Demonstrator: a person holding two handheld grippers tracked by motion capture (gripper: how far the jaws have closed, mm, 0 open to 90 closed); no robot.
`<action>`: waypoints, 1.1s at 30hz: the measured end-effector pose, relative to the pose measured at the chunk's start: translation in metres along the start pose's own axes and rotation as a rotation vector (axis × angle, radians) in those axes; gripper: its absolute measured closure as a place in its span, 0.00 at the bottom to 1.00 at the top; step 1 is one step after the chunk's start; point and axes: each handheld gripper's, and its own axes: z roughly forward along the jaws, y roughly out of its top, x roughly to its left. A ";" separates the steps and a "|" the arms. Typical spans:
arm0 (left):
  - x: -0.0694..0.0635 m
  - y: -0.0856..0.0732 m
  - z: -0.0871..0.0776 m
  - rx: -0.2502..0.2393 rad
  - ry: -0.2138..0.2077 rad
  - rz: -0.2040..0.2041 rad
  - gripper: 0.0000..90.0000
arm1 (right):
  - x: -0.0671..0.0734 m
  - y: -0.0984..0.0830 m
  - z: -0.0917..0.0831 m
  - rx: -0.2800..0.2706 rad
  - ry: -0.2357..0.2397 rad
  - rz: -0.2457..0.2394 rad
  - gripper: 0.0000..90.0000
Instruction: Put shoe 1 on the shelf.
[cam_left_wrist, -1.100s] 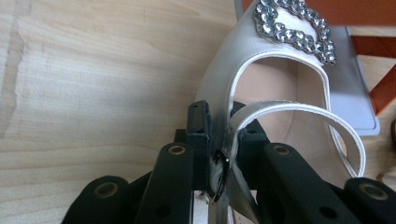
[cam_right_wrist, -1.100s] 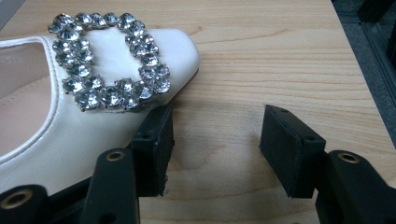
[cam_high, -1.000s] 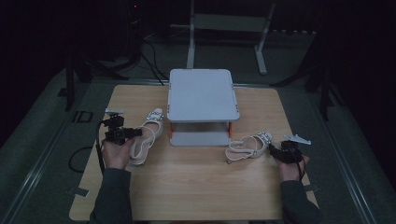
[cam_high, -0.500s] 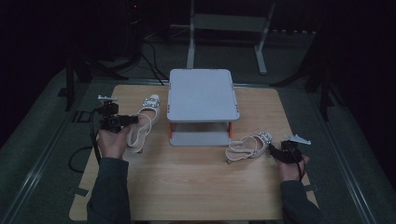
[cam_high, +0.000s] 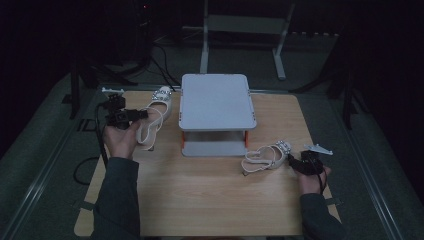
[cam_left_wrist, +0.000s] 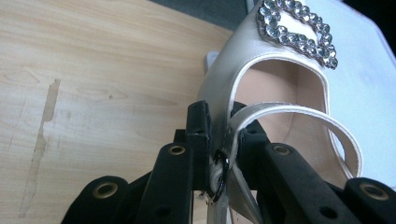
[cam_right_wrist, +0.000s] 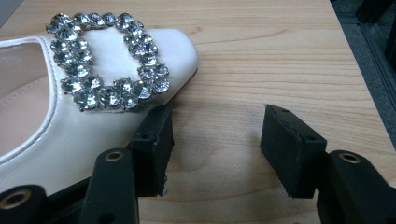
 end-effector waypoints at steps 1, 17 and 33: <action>-0.002 0.002 0.000 0.000 0.008 0.002 0.89 | 0.000 0.000 0.000 -0.001 -0.001 0.000 0.48; -0.047 0.043 -0.006 -0.056 0.001 0.012 0.89 | 0.001 0.000 0.000 -0.001 -0.002 0.002 0.48; -0.101 0.068 0.018 -0.041 -0.049 0.009 0.89 | 0.000 0.000 0.000 0.000 -0.002 0.000 0.48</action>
